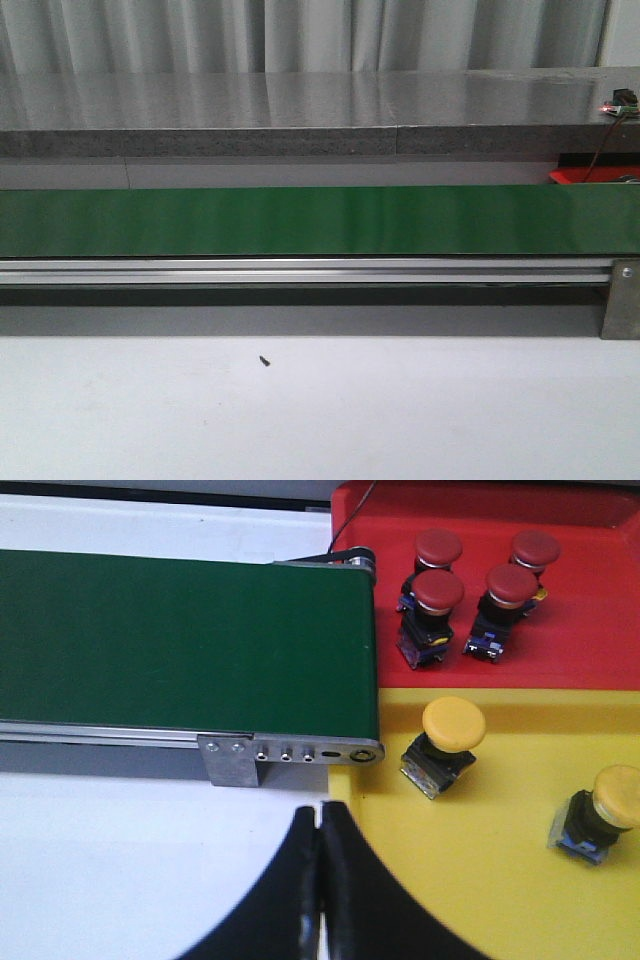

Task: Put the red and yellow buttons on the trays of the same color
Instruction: 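Lower the left gripper and grasp a yellow-capped button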

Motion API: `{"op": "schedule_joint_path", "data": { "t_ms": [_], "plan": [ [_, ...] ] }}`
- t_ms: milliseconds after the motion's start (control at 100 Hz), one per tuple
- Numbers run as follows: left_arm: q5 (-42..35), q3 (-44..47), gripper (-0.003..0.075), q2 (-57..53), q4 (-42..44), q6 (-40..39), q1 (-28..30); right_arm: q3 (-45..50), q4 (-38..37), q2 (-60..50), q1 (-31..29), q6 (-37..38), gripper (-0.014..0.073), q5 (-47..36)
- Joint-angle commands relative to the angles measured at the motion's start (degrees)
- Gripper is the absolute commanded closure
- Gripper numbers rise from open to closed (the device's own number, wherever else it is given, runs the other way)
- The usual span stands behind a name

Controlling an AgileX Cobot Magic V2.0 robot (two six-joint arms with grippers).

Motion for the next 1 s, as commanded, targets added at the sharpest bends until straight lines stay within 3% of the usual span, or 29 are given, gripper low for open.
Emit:
{"op": "schedule_joint_path", "data": {
  "t_ms": [0,370,830,990],
  "plan": [
    [-1.1,-5.0,0.0122,0.6,-0.9,-1.4,-0.1,-1.5,0.0,0.0,-0.1,0.1,0.0661,-4.0],
    [1.3,-13.2,0.0122,11.6,-1.6,-2.3,-0.1,-1.5,0.0,0.0,-0.1,0.1,0.0661,-4.0],
    [-7.0,-13.2,0.0147,13.7,-1.6,-2.3,-0.1,-1.5,0.0,0.0,-0.1,0.1,0.0661,-4.0],
    [-7.7,-13.2,0.0213,13.8,-1.7,-2.3,-0.1,-1.5,0.0,0.0,-0.1,0.1,0.0661,-4.0]
  ]
}}
